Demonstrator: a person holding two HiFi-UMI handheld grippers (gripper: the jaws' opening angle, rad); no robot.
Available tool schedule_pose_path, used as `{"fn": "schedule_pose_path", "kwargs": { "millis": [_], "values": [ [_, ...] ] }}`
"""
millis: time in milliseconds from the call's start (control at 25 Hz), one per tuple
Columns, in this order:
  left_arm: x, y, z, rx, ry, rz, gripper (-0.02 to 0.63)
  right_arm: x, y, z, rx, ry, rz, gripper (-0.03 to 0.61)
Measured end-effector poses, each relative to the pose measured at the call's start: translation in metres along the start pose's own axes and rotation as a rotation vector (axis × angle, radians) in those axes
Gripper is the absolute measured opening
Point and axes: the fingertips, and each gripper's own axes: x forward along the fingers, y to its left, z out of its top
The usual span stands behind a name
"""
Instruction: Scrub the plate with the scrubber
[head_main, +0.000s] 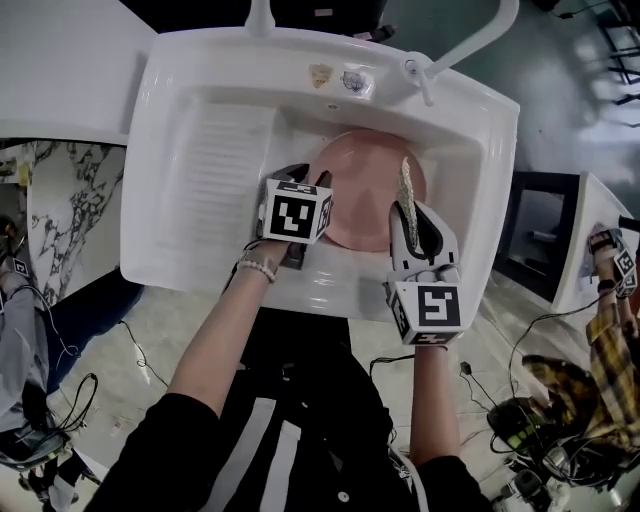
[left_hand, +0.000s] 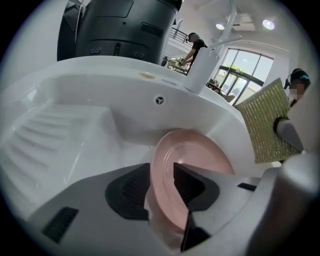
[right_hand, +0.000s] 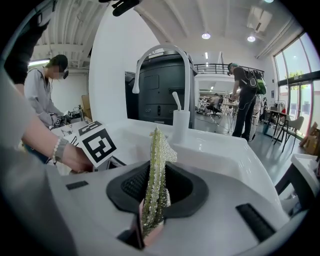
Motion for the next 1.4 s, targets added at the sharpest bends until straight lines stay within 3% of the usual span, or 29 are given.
{"fn": "schedule_pose_path", "kwargs": {
  "millis": [360, 720, 920, 1400],
  "values": [
    [0.022, 0.007, -0.004, -0.057, 0.037, 0.019, 0.133, 0.011, -0.005, -0.018, -0.009, 0.024, 0.001, 0.072],
    [0.024, 0.011, -0.004, -0.136, 0.054, -0.048, 0.121, 0.033, -0.013, -0.022, -0.028, 0.045, 0.000, 0.072],
    [0.021, 0.017, -0.004, -0.183, 0.064, -0.055, 0.021, 0.046, -0.021, -0.021, -0.067, 0.061, -0.013, 0.072],
    [0.021, 0.018, -0.005, -0.216, 0.075, -0.072, 0.020, 0.079, -0.039, -0.052, -0.134, 0.189, -0.041, 0.072]
  ]
}}
